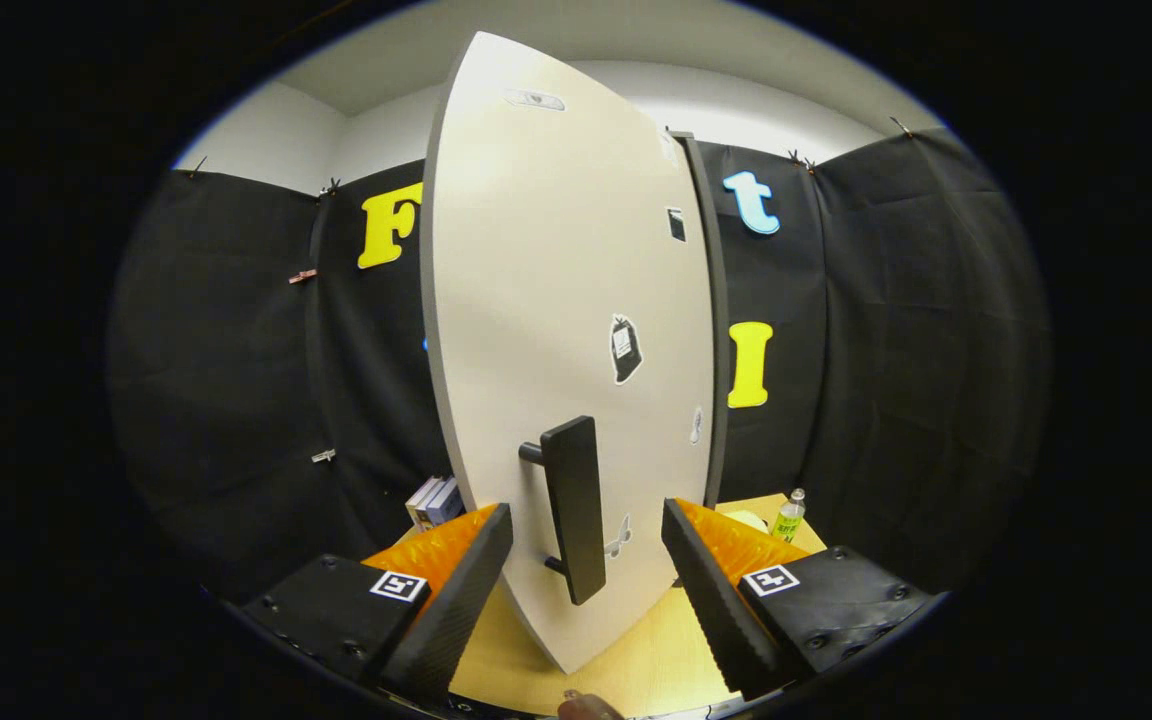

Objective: Open the shoe cabinet door, grab the shoes and put them into the shoe cabinet, then close the shoe cabinet door.

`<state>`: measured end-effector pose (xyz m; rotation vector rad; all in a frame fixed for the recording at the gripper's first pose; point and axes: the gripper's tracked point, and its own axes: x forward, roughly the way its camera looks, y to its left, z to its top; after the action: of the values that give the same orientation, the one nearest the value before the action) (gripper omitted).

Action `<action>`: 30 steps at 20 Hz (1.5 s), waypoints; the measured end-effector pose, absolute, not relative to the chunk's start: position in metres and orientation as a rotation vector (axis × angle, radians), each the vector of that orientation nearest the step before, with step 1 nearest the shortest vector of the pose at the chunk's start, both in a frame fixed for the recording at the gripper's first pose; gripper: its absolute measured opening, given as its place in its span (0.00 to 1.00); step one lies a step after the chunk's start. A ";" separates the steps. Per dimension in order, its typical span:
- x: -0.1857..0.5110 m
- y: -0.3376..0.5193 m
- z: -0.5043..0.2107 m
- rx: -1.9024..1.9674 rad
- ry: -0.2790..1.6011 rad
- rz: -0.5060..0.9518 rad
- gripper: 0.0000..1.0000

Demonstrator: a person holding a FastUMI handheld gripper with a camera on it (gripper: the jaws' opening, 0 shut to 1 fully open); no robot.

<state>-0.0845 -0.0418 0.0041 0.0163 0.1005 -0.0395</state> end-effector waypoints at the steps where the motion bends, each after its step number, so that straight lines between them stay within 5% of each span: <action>1: -0.081 -0.037 0.004 0.012 0.098 -0.038 0.99; 30: -0.070 -0.027 0.021 -0.030 0.025 -0.070 0.99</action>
<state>-0.0695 -0.0265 0.0214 -0.0300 0.0255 -0.0704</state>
